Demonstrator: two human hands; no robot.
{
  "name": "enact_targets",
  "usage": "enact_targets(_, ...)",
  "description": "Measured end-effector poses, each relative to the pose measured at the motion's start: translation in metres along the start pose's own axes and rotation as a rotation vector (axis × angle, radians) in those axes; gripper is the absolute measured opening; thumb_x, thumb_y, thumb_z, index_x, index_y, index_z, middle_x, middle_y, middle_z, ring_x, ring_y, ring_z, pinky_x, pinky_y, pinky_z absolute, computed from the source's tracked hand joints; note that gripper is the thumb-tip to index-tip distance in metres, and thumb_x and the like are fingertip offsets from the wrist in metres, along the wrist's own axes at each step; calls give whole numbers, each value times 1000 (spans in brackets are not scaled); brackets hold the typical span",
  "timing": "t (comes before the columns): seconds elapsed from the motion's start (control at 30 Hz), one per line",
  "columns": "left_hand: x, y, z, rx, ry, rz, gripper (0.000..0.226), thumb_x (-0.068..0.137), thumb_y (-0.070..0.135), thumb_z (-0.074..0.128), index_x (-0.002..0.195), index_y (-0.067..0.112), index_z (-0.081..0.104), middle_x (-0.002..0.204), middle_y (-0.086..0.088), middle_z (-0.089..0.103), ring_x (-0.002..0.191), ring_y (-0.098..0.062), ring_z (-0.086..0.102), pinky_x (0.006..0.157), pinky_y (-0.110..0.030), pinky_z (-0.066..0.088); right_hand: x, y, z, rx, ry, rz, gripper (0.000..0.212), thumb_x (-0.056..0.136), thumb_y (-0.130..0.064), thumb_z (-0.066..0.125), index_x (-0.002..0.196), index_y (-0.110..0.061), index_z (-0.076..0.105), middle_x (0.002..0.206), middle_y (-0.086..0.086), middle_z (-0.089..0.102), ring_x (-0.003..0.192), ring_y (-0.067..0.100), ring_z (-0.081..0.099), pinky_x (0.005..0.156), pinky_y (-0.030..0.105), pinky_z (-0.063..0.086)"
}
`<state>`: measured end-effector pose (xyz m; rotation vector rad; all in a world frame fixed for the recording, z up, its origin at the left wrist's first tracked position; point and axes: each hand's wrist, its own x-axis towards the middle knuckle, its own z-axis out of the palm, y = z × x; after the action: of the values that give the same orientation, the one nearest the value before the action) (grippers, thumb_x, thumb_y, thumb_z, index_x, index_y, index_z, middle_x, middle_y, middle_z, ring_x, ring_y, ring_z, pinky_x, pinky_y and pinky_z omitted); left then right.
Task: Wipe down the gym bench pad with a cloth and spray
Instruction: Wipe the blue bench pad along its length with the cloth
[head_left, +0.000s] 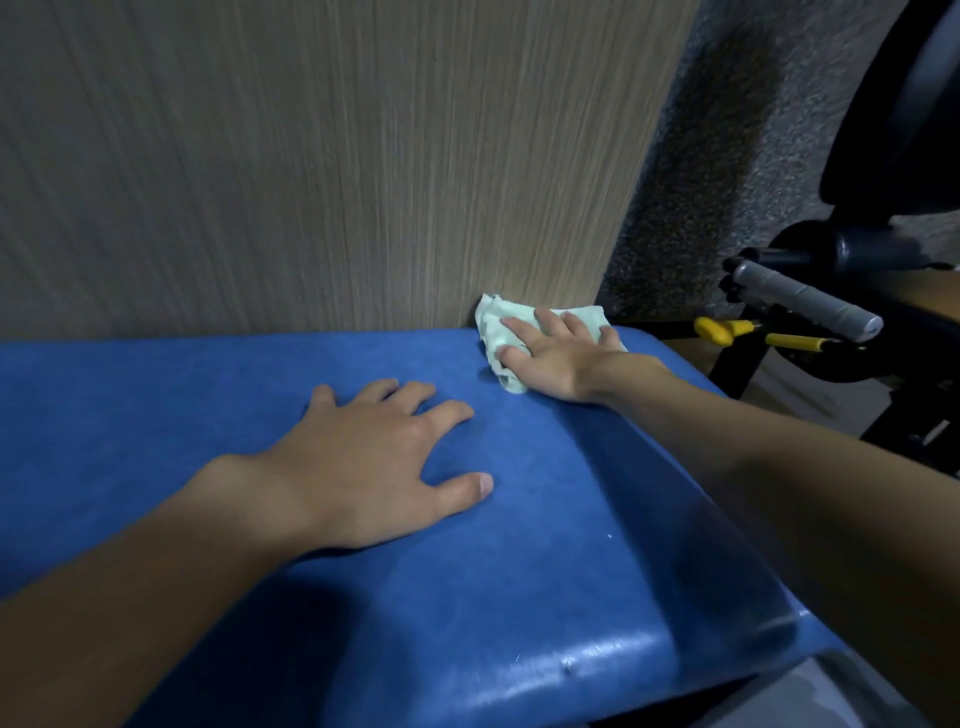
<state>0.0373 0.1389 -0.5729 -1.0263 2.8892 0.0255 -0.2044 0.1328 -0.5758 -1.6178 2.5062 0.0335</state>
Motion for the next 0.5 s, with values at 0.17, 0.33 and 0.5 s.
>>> enact_targets(0.17, -1, 0, -1, -18, -17, -7, 90, 68, 91, 8, 148, 50, 16, 161, 14, 15, 148, -10, 12, 113, -54, 22, -9, 0, 5, 3, 11, -1, 62, 94, -63, 13, 154, -49, 4, 166, -7, -9, 151, 19, -13, 117, 56, -11)
enact_targets(0.33, -4, -2, -4, -36, -47, -10, 85, 74, 89, 12, 149, 50, 17, 162, 13, 15, 149, -11, 13, 114, -51, 21, -72, 8, 19, -31, 26, -90, 61, 93, -63, 12, 152, -51, 0, 165, -7, -12, 151, 19, -15, 118, 54, -12)
enact_targets(0.5, -6, -3, -4, -53, -8, -13, 67, 89, 75, 27, 150, 47, 23, 162, 13, 19, 149, -10, 16, 115, -49, 21, -166, 18, 31, -73, 23, -179, 67, 85, -71, 0, 149, -54, -10, 162, -13, -21, 149, 15, -21, 119, 51, -12)
